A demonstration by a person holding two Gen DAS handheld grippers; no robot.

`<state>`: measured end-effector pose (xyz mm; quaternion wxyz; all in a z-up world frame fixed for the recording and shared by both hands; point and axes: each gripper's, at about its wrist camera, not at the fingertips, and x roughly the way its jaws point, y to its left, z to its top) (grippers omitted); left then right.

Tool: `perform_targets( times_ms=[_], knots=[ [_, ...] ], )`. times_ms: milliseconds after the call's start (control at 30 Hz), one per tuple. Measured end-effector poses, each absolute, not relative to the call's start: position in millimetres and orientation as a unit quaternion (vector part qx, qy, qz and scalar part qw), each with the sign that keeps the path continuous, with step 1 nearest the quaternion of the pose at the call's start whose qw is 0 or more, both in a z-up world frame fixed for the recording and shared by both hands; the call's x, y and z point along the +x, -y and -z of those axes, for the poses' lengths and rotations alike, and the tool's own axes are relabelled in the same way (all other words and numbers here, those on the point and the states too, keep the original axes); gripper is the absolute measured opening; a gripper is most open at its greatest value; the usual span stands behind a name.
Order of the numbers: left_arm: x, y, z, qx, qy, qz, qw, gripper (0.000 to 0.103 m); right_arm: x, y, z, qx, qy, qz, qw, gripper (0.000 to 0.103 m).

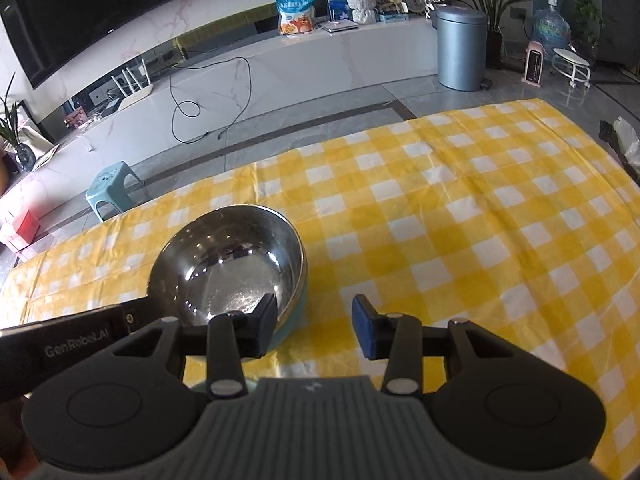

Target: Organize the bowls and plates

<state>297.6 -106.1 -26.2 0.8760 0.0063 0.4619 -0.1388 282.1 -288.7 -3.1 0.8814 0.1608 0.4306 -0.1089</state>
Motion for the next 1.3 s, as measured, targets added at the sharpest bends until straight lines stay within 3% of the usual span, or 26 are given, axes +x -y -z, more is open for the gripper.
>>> perform_targets(
  times_ms=[233, 333, 600, 933, 1300],
  knots=[
    [314.1, 102.4, 42.5, 0.000, -0.478, 0.126, 0.869, 0.044, 306.1, 288.3, 25.1, 0.174, -0.449, 0.111, 0.869, 0.041],
    [316.1, 104.8, 46.9, 0.002, -0.478, 0.124, 0.869, 0.039, 309.6, 287.8, 30.4, 0.178, -0.448, 0.114, 0.869, 0.039],
    [316.7, 116.0, 49.7, 0.002, -0.484, 0.131, 0.865, 0.015, 314.1, 287.5, 34.9, 0.196, -0.450, 0.107, 0.865, 0.018],
    [302.3, 113.3, 30.5, 0.002, -0.472, 0.125, 0.873, 0.013, 304.5, 282.9, 18.9, 0.197, -0.438, 0.102, 0.871, 0.014],
    [236.4, 87.5, -33.5, -0.019, -0.425, 0.122, 0.897, 0.011, 235.8, 268.0, -41.1, 0.217, -0.395, 0.071, 0.890, 0.011]
  ],
)
